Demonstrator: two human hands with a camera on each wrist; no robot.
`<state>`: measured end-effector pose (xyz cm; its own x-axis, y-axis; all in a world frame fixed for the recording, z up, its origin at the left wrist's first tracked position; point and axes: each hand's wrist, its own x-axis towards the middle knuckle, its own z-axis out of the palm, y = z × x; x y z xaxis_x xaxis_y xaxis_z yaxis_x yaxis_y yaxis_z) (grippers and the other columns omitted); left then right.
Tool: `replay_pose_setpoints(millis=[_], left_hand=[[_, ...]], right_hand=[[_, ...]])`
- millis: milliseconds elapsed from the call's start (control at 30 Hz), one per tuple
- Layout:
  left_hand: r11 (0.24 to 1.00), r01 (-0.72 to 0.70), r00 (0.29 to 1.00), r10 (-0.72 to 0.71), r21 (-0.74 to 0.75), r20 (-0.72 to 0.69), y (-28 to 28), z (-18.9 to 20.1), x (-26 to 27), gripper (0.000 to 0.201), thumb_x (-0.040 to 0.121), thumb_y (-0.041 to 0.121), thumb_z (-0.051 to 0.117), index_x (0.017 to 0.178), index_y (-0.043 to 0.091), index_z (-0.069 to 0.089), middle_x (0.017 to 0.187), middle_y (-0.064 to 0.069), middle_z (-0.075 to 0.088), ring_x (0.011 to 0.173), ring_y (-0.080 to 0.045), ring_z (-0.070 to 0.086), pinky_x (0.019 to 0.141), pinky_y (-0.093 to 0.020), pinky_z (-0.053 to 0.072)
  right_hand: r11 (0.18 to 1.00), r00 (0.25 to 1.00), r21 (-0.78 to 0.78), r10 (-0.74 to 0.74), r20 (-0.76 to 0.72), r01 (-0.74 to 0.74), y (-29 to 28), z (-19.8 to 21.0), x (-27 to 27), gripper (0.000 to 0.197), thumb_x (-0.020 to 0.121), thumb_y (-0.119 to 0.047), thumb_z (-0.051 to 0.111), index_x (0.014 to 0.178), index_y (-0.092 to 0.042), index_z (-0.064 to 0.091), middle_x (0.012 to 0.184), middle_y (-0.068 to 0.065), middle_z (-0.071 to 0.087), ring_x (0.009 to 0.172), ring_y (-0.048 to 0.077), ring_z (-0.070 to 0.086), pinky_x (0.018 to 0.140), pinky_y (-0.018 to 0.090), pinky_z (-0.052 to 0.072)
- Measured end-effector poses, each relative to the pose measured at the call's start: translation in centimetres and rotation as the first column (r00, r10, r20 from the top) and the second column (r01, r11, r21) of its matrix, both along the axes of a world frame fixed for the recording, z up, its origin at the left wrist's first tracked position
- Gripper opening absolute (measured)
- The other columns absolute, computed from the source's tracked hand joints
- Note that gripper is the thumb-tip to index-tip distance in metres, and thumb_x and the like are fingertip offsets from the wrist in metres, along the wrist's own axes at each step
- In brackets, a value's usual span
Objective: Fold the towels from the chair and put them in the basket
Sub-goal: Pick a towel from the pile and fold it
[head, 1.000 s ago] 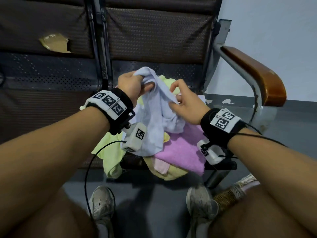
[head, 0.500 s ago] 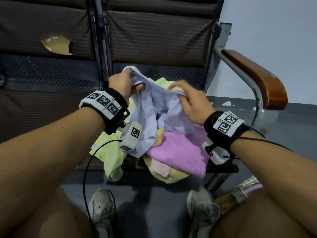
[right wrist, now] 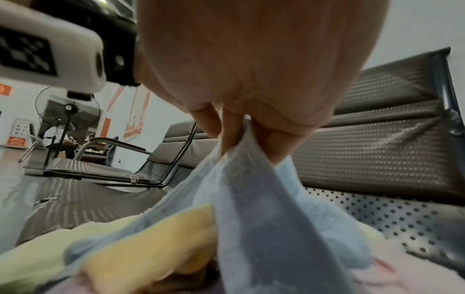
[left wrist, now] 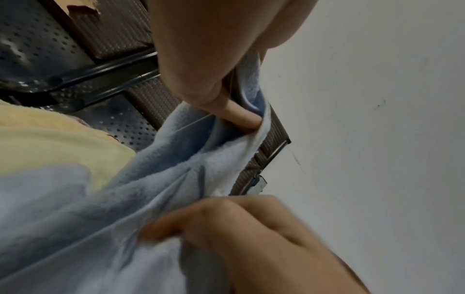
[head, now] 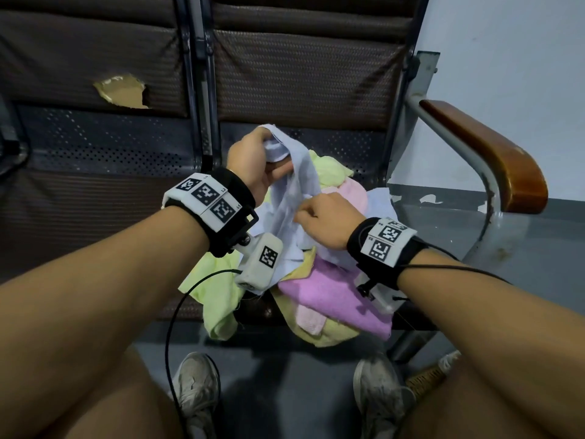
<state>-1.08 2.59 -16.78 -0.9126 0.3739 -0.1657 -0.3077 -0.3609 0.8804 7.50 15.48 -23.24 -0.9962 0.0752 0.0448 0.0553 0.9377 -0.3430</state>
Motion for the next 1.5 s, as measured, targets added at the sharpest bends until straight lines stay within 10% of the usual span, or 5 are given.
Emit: replay_pose_setpoints(millis=[133, 733, 933, 1167, 1500], left_hand=[[1.000, -0.008, 1.000, 0.008, -0.002, 0.010, 0.8, 0.6, 1.1, 0.015, 0.097, 0.009, 0.052, 0.101, -0.003, 0.060, 0.100, -0.022, 0.061, 0.094, -0.031, 0.063, 0.096, -0.048, 0.055], [0.882, -0.178, 0.982, 0.186, -0.436, -0.026, -2.3, -3.2, -4.7, 0.039, 0.104, 0.022, 0.032, 0.098, -0.004, 0.059, 0.051, -0.008, 0.068, 0.040, -0.014, 0.064, 0.037, -0.016, 0.046], [0.873, -0.262, 0.961, 0.274, -0.411, -0.032, -3.4, -4.5, -5.9, 0.043, 0.100, -0.005, 0.038, 0.141, 0.005, 0.049, 0.124, -0.018, 0.056, 0.096, -0.035, 0.065, 0.058, -0.034, 0.060], [0.851, -0.176, 0.984, 0.165, -0.494, -0.066, -4.3, -5.5, -6.0, 0.017, 0.089, 0.005, 0.068, 0.074, 0.006, 0.063, 0.044, -0.005, 0.063, 0.037, -0.013, 0.063, 0.040, -0.020, 0.051], [0.822, -0.191, 0.981, 0.138, -0.537, -0.139, -4.9, -3.4, -5.4, 0.037, 0.094, 0.006, 0.035, 0.110, 0.000, 0.068, 0.091, -0.022, 0.069, 0.054, -0.022, 0.066, 0.048, -0.026, 0.054]], right_hand=[[0.971, 0.967, -0.014, -0.240, -0.081, 0.239, -0.8, -1.0, -1.4, 0.057, 0.087, -0.072, 0.046, 0.073, -0.018, 0.059, 0.066, -0.002, 0.061, 0.066, 0.018, 0.057, 0.061, 0.033, 0.046], [0.975, 0.930, -0.103, -0.221, -0.295, 0.199, 5.7, 1.8, 1.1, 0.024, 0.101, -0.023, 0.048, 0.081, -0.011, 0.055, 0.080, 0.012, 0.057, 0.077, 0.030, 0.052, 0.066, 0.033, 0.029], [0.976, 0.971, 0.152, -0.181, 0.154, 0.158, 7.7, -0.4, 2.4, 0.028, 0.097, -0.043, 0.057, 0.076, -0.025, 0.063, 0.077, 0.005, 0.062, 0.078, 0.025, 0.058, 0.070, 0.030, 0.041], [0.947, 0.938, -0.085, -0.320, -0.131, 0.311, 9.4, 0.6, 3.3, 0.029, 0.091, -0.007, 0.049, 0.094, -0.018, 0.076, 0.084, 0.005, 0.070, 0.083, 0.028, 0.064, 0.072, 0.031, 0.046], [0.914, 0.913, -0.312, -0.338, -0.229, 0.260, 8.5, 3.5, 3.7, 0.033, 0.077, 0.008, 0.035, 0.087, -0.020, 0.050, 0.080, 0.005, 0.059, 0.076, 0.028, 0.054, 0.067, 0.038, 0.047]])
